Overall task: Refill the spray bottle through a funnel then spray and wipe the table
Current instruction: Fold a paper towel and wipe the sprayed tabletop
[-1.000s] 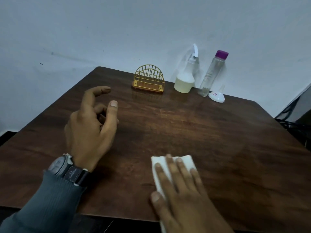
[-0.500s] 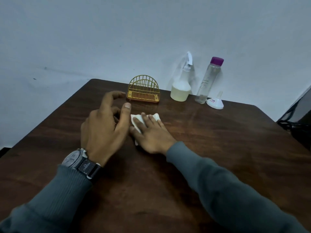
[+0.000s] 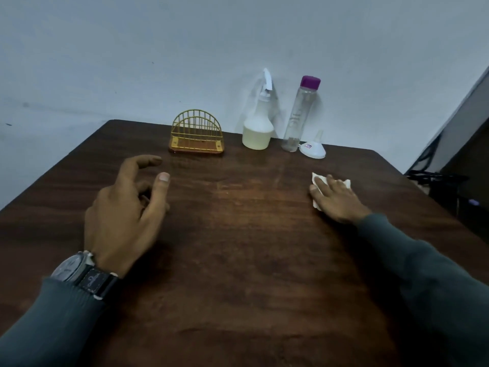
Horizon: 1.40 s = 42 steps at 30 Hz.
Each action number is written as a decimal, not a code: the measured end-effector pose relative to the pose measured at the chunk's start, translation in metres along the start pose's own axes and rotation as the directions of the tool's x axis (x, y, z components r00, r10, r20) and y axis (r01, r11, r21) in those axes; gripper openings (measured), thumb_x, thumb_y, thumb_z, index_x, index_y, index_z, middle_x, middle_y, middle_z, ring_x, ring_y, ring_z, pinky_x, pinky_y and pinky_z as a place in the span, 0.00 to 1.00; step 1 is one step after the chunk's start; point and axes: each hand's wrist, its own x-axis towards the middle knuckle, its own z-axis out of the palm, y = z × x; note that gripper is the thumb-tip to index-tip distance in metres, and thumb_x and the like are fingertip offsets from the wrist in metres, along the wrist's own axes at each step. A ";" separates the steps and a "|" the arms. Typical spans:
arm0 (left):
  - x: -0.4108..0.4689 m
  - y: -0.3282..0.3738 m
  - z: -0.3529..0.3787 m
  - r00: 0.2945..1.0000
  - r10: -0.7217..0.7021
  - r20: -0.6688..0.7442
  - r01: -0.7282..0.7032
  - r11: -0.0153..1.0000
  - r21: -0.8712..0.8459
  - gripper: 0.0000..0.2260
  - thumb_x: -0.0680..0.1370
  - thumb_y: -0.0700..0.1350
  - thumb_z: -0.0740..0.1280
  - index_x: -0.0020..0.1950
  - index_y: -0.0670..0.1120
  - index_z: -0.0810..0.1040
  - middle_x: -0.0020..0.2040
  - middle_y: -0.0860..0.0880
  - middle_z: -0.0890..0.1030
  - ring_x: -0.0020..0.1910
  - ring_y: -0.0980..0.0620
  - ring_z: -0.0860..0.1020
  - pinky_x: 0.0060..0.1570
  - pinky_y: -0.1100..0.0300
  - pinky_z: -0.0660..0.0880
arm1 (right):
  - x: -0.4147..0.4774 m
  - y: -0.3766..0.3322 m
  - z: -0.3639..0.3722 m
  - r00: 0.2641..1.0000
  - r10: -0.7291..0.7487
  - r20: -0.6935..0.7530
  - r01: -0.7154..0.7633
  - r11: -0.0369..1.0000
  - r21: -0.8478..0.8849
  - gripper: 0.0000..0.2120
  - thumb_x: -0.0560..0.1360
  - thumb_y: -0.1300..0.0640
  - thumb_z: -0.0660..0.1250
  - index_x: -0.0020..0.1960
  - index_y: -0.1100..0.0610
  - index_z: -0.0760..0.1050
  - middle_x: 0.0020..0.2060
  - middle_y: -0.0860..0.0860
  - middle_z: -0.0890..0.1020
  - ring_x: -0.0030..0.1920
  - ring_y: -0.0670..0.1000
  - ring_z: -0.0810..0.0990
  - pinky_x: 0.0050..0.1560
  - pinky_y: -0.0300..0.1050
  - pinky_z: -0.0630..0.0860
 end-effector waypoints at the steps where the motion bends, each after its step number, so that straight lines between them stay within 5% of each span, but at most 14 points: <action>1: 0.000 0.002 0.000 1.000 0.001 -0.003 -0.001 1.000 -0.009 0.15 0.83 0.58 0.61 0.69 0.58 0.70 0.35 0.59 0.83 0.40 0.49 0.81 0.43 0.52 0.72 | -0.017 0.008 0.000 1.000 -0.008 -0.005 0.007 1.000 -0.016 0.28 0.86 0.40 0.40 0.84 0.47 0.49 0.85 0.57 0.46 0.84 0.60 0.43 0.82 0.57 0.42; 5: -0.006 0.006 0.003 1.000 0.013 0.011 -0.013 1.000 -0.013 0.14 0.84 0.58 0.61 0.69 0.58 0.70 0.35 0.58 0.83 0.43 0.45 0.83 0.47 0.46 0.78 | -0.087 0.021 0.010 0.997 -0.054 -0.056 0.054 0.999 -0.004 0.34 0.83 0.41 0.31 0.83 0.55 0.53 0.84 0.56 0.48 0.84 0.61 0.44 0.82 0.57 0.42; 10: -0.022 0.020 0.008 0.999 0.012 0.039 -0.011 0.999 -0.033 0.14 0.84 0.58 0.61 0.68 0.58 0.70 0.35 0.58 0.83 0.44 0.45 0.84 0.47 0.46 0.78 | -0.130 0.040 0.035 0.992 -0.102 -0.075 0.101 0.995 -0.005 0.57 0.66 0.31 0.11 0.84 0.51 0.51 0.85 0.56 0.46 0.84 0.62 0.43 0.81 0.62 0.46; 13: -0.040 0.038 0.010 0.997 0.040 0.061 -0.035 0.996 -0.077 0.14 0.83 0.57 0.61 0.68 0.58 0.71 0.34 0.58 0.83 0.42 0.48 0.84 0.44 0.47 0.78 | -0.164 0.032 0.039 0.993 -0.051 -0.103 0.061 0.994 0.091 0.46 0.73 0.28 0.25 0.85 0.49 0.46 0.85 0.54 0.44 0.84 0.54 0.39 0.82 0.56 0.42; 17: -0.060 0.056 0.014 0.994 0.088 0.069 -0.081 0.992 -0.094 0.14 0.83 0.58 0.61 0.67 0.58 0.72 0.33 0.59 0.82 0.35 0.52 0.81 0.39 0.53 0.73 | -0.208 0.009 0.046 0.988 -0.113 -0.106 0.119 0.992 0.050 0.61 0.60 0.23 0.14 0.85 0.50 0.42 0.84 0.51 0.41 0.83 0.51 0.37 0.82 0.53 0.40; 22: -0.071 0.067 0.016 0.995 0.077 0.071 -0.066 0.988 -0.139 0.13 0.83 0.56 0.63 0.67 0.58 0.72 0.33 0.58 0.83 0.33 0.56 0.81 0.39 0.52 0.76 | -0.252 -0.041 0.055 0.953 -0.236 -0.192 0.256 0.963 0.086 0.42 0.77 0.32 0.29 0.85 0.52 0.44 0.84 0.47 0.44 0.84 0.48 0.40 0.80 0.44 0.36; 26: -0.075 0.072 0.016 0.996 0.039 0.079 -0.026 0.987 -0.157 0.12 0.83 0.55 0.63 0.66 0.59 0.73 0.33 0.59 0.83 0.36 0.55 0.82 0.41 0.49 0.78 | -0.265 -0.082 0.064 0.904 -0.347 -0.249 0.386 0.914 0.127 0.34 0.85 0.40 0.38 0.82 0.56 0.62 0.82 0.50 0.61 0.82 0.51 0.58 0.79 0.48 0.45; 31: -0.077 0.067 0.004 0.996 0.021 0.092 -0.001 0.978 -0.211 0.11 0.83 0.56 0.63 0.65 0.59 0.73 0.36 0.62 0.84 0.34 0.56 0.83 0.39 0.47 0.80 | -0.263 -0.120 0.049 0.864 -0.485 -0.135 0.497 0.779 0.382 0.27 0.88 0.45 0.48 0.85 0.49 0.49 0.84 0.41 0.49 0.82 0.38 0.41 0.77 0.34 0.34; 34: -0.077 0.058 -0.009 0.996 0.004 0.092 0.017 0.974 -0.225 0.11 0.83 0.59 0.63 0.64 0.59 0.74 0.37 0.59 0.85 0.34 0.56 0.83 0.40 0.45 0.81 | -0.259 -0.127 0.034 0.902 -0.414 -0.126 0.386 0.639 0.666 0.24 0.86 0.41 0.52 0.82 0.41 0.60 0.79 0.34 0.62 0.80 0.33 0.50 0.79 0.34 0.45; 36: -0.079 0.052 -0.016 0.994 -0.016 0.113 0.041 0.973 -0.227 0.09 0.83 0.56 0.64 0.63 0.58 0.75 0.37 0.58 0.85 0.36 0.54 0.84 0.42 0.45 0.81 | -0.257 -0.123 0.027 0.902 -0.383 -0.199 0.404 0.588 0.701 0.22 0.86 0.42 0.56 0.79 0.40 0.66 0.76 0.33 0.68 0.77 0.31 0.57 0.79 0.33 0.52; 39: -0.083 0.047 -0.021 0.986 0.001 0.164 0.039 0.970 -0.240 0.09 0.82 0.52 0.66 0.62 0.56 0.75 0.38 0.57 0.85 0.37 0.54 0.83 0.42 0.47 0.80 | -0.259 -0.109 0.019 0.880 -0.337 -0.335 0.473 0.686 0.553 0.21 0.84 0.44 0.62 0.77 0.43 0.71 0.72 0.35 0.74 0.71 0.32 0.68 0.68 0.24 0.62; 42: -0.088 0.051 -0.019 0.968 0.067 0.241 -0.006 0.969 -0.245 0.11 0.80 0.49 0.69 0.62 0.56 0.76 0.42 0.57 0.85 0.39 0.56 0.83 0.40 0.55 0.78 | -0.266 -0.104 0.018 0.910 -0.333 -0.246 0.408 0.825 0.391 0.23 0.81 0.38 0.63 0.73 0.45 0.74 0.62 0.38 0.74 0.64 0.39 0.72 0.62 0.34 0.71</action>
